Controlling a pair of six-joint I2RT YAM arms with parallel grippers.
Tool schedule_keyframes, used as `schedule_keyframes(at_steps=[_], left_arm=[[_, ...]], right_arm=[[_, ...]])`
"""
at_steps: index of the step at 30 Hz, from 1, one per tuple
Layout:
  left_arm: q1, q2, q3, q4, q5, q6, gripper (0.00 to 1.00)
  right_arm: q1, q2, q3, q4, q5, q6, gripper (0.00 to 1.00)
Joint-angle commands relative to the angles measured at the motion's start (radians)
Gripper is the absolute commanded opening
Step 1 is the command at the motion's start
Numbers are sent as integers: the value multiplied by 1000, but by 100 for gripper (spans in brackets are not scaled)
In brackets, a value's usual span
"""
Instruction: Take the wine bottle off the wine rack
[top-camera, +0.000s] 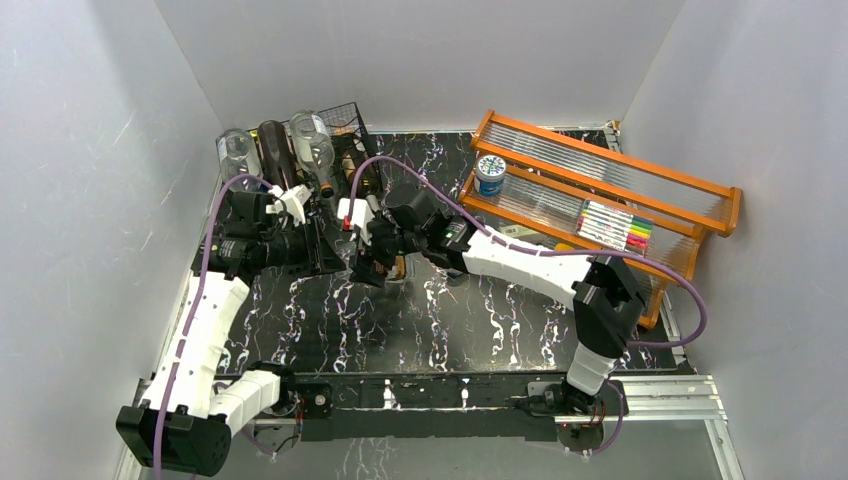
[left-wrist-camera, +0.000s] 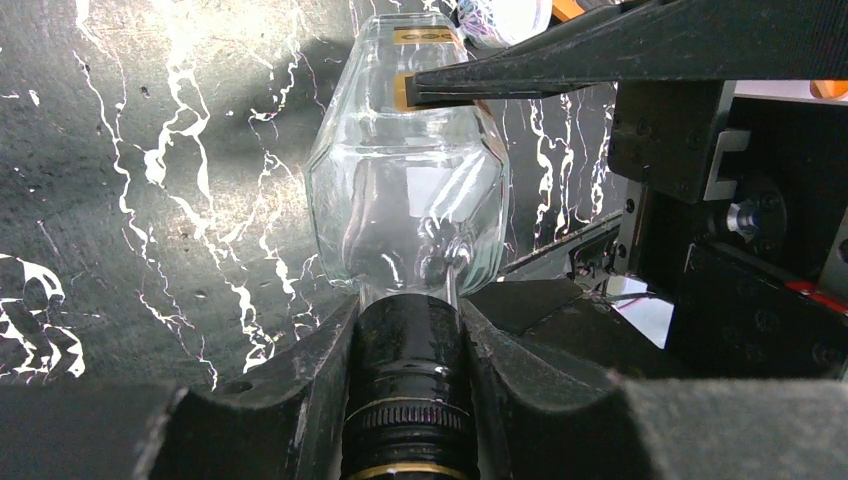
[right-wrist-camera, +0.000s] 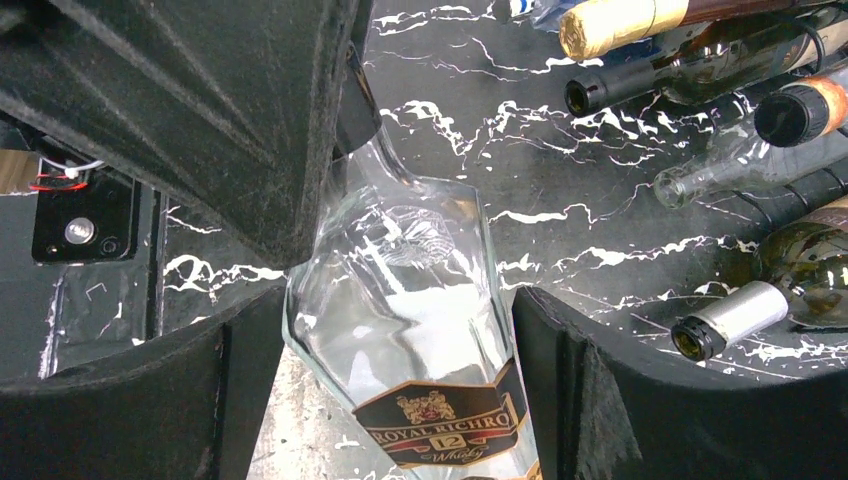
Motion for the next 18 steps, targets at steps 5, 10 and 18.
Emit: schedule_keyframes(at_steps=[5,10,18], left_arm=[[-7,-3,42,67,115,-9,0],[-7,10,57,51,110,-3,0],[-6,17,67,49,102,-11,13]], right_arm=[[8,47,1,112,-46,-32,91],[9,61,-1,108,-38,-47,90],[14,61,-13,138,-3,-52,74]])
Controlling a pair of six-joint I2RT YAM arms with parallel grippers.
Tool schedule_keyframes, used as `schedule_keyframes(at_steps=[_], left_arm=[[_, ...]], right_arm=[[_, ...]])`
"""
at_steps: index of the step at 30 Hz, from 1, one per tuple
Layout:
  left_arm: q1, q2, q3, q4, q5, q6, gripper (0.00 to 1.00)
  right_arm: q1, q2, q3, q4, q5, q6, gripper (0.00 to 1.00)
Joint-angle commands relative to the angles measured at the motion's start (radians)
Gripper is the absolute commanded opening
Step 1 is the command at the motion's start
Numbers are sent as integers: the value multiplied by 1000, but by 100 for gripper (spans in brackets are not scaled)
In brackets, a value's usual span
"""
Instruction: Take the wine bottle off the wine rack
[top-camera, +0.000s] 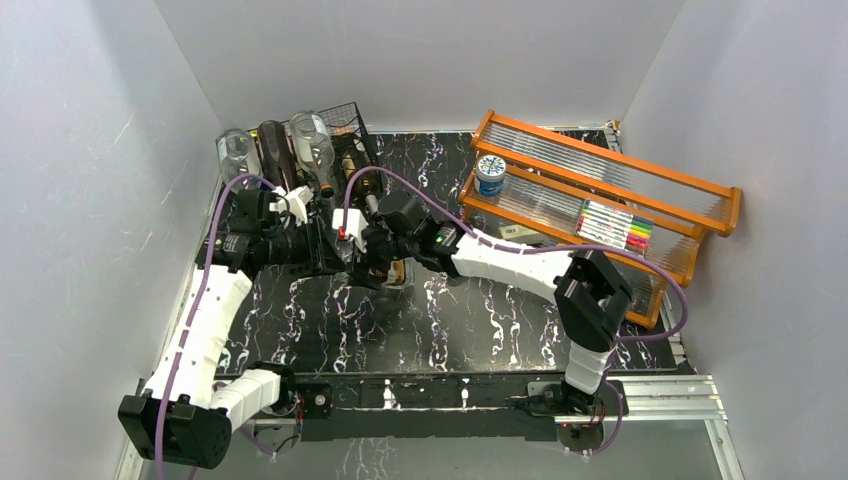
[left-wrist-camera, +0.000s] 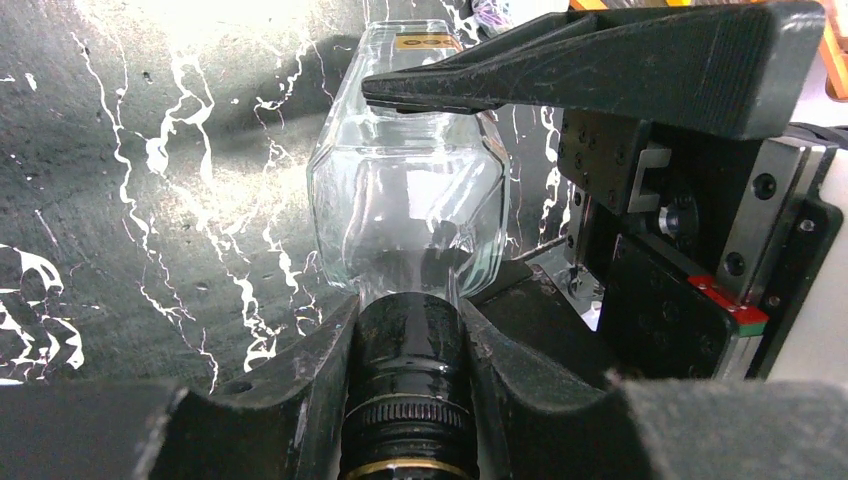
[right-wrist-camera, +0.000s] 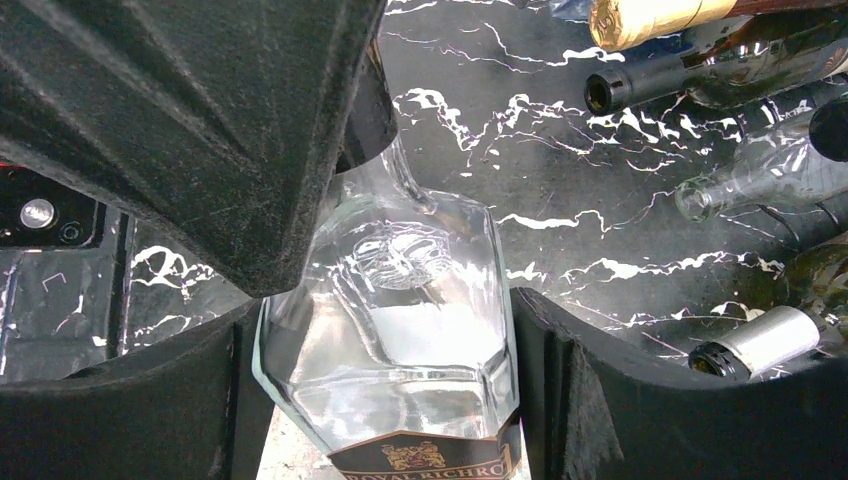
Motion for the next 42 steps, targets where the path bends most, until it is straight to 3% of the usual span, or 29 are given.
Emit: schedule_keyframes(at_steps=[1,5,10,14,16,24,28,37,42], left_arm=[[-2,-19,69,55,101,-11,18],[-2,-20,90,49,95,-12,42],[-1,-19,110,45,114,-15,71],[-2,-21,123,44,101,1,85],[-2,-22,138,37,84,17,92],[-2,-22,173,63,-34,50,97],[-1,-58,175,188,-94,13,98],[-1,28,218,436,-207,-42,98],[-2,116,234,566,-257,-55,98]], right_arm=[[6,-11,2,76,18,7,69],[6,-49,-77,194,52,78,45],[6,-156,-226,378,147,193,30],[7,-206,-277,412,208,299,7],[7,-245,-311,417,249,346,2],[7,-430,-522,478,501,452,0],[7,-491,-593,472,646,463,0],[6,-544,-644,448,850,494,0],[7,-541,-592,299,949,540,0]])
